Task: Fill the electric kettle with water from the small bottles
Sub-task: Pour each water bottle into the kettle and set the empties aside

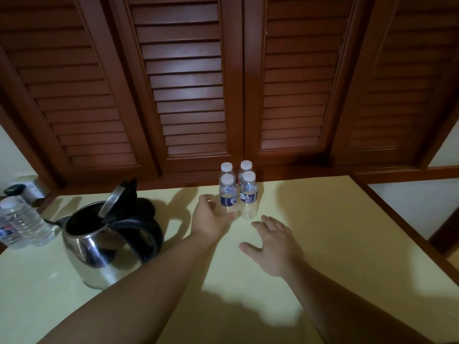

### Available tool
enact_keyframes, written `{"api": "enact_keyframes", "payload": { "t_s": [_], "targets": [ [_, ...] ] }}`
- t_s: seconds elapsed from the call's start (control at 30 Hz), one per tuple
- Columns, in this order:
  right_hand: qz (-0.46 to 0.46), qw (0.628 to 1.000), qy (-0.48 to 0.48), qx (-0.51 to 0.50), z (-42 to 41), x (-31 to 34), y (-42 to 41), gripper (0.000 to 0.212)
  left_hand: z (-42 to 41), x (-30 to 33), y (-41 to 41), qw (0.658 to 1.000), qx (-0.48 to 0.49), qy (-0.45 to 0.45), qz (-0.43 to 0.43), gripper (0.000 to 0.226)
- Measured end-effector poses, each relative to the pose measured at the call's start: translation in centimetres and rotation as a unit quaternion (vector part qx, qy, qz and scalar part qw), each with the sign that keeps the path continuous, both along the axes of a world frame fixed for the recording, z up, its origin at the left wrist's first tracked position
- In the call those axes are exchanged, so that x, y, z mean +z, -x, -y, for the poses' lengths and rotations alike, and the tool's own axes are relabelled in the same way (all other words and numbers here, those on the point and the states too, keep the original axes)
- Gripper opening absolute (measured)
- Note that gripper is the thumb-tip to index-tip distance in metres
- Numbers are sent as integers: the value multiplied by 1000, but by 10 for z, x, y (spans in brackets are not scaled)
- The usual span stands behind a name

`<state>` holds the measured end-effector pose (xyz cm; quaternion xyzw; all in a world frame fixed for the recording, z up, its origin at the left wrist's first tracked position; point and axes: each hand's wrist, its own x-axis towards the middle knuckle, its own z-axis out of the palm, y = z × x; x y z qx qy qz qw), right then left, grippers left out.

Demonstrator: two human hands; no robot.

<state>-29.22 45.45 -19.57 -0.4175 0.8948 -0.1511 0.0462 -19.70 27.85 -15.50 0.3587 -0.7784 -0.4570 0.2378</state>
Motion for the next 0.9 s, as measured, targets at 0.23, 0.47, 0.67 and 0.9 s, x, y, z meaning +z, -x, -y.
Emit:
{"api": "enact_keyframes", "payload": {
  "t_s": [0.23,0.47,0.67,0.9],
  "targets": [
    [-26,1000,1,-14,0,4,-6,90,1,-21,-64,977,-116,159,83,43],
    [10,999,23,-28,10,22,-57,38,13,-20,-163,943,-230,225,84,29],
    [47,996,81,11,45,23,-170,28,35,-26,-239,946,-233,220,58,26],
    [39,992,117,31,111,27,-280,35,92,-23,-340,945,-224,232,55,25]
  ]
}}
